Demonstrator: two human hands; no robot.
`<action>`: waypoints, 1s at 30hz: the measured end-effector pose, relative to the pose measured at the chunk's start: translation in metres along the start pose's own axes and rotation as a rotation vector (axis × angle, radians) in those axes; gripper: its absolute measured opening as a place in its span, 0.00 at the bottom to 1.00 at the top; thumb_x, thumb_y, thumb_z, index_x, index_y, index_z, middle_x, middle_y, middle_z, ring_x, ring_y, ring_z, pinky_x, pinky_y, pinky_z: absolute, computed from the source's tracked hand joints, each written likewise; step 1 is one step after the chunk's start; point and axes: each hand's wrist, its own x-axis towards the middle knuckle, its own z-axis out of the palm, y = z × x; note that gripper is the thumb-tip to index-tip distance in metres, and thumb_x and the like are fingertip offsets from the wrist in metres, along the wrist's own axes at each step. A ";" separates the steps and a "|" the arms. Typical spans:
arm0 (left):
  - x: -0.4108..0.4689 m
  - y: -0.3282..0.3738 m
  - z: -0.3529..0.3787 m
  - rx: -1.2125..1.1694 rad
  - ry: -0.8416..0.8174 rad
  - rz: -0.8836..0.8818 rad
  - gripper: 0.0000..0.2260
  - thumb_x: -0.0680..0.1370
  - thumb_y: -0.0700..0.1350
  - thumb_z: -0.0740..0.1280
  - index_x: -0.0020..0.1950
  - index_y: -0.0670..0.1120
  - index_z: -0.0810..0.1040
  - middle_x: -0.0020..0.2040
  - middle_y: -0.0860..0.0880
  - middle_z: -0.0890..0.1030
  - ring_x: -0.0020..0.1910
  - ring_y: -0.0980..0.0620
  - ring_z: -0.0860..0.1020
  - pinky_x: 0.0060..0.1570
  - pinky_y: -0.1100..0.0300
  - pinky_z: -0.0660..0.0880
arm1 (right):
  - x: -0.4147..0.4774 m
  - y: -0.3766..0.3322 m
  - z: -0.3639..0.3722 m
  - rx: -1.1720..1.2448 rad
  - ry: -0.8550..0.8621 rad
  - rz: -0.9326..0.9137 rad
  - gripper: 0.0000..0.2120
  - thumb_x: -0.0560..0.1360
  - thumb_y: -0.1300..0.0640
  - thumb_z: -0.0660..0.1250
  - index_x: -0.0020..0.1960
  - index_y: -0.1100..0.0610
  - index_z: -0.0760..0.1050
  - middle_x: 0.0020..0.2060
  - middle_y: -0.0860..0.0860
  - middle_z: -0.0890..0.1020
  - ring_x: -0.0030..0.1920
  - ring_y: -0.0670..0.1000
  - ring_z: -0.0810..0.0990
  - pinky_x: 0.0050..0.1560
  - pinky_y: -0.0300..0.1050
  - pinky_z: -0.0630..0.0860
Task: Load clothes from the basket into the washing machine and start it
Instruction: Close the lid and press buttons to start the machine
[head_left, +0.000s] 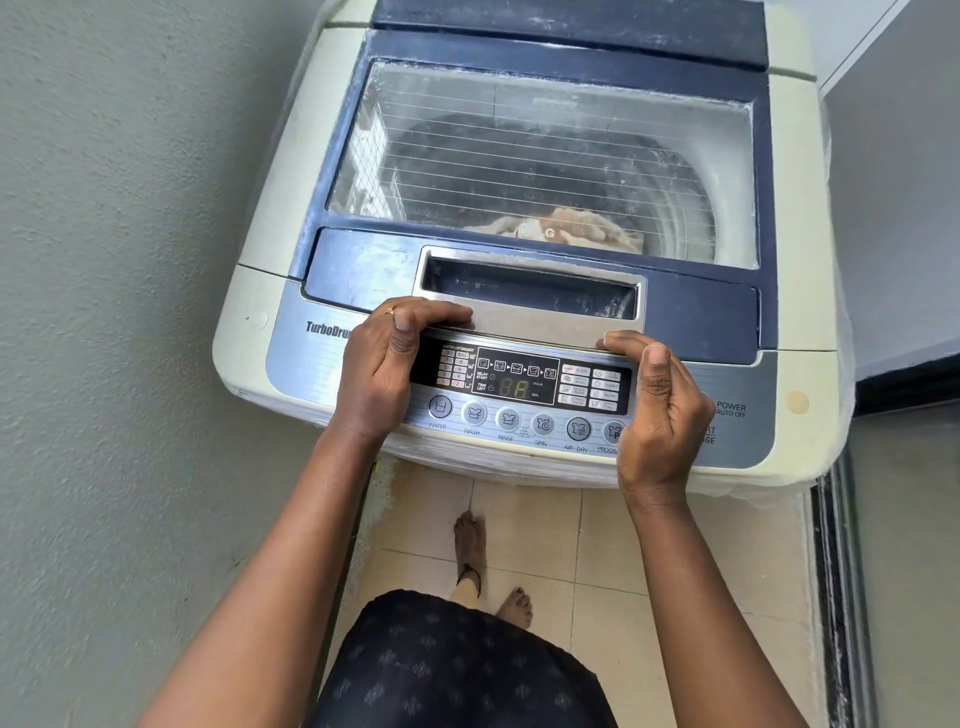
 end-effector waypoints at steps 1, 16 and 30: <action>0.000 0.000 0.000 -0.001 0.001 0.000 0.33 0.80 0.63 0.41 0.54 0.47 0.81 0.51 0.51 0.83 0.55 0.50 0.79 0.55 0.45 0.75 | 0.000 0.000 0.000 -0.003 0.000 0.002 0.25 0.79 0.51 0.49 0.50 0.65 0.80 0.47 0.53 0.82 0.48 0.50 0.81 0.48 0.28 0.75; -0.001 0.003 0.000 0.018 -0.011 -0.011 0.34 0.80 0.64 0.41 0.54 0.46 0.81 0.51 0.50 0.83 0.55 0.51 0.79 0.55 0.47 0.74 | 0.003 -0.003 -0.002 0.086 0.005 0.073 0.24 0.78 0.48 0.49 0.48 0.60 0.80 0.45 0.53 0.83 0.49 0.49 0.82 0.52 0.38 0.76; 0.015 0.007 -0.002 -0.109 -0.120 -0.008 0.32 0.78 0.66 0.45 0.58 0.45 0.79 0.48 0.46 0.84 0.52 0.51 0.82 0.55 0.47 0.77 | 0.012 -0.009 -0.002 0.236 -0.047 0.126 0.21 0.78 0.44 0.52 0.44 0.52 0.80 0.42 0.57 0.83 0.46 0.60 0.83 0.50 0.59 0.79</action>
